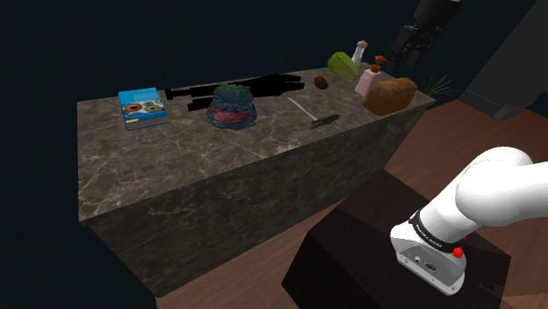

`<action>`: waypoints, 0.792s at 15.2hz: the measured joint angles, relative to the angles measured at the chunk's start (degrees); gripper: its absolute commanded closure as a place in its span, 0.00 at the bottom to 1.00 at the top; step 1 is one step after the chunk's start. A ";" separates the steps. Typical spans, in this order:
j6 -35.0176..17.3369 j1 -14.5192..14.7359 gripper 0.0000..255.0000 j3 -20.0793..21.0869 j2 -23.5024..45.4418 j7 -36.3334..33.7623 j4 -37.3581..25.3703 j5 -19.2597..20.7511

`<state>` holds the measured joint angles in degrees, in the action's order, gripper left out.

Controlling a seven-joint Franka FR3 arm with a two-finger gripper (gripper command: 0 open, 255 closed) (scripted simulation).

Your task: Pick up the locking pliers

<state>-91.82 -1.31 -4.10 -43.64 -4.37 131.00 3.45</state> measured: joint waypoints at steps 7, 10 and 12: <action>-9.48 -3.55 0.00 4.53 5.43 -14.21 4.03 -1.21; -15.28 -5.68 0.00 7.20 10.14 -23.06 5.23 -1.49; -19.14 -7.20 0.00 8.77 14.01 -28.91 5.31 -1.33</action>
<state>-110.96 -8.51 4.66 -29.63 -33.28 136.31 2.11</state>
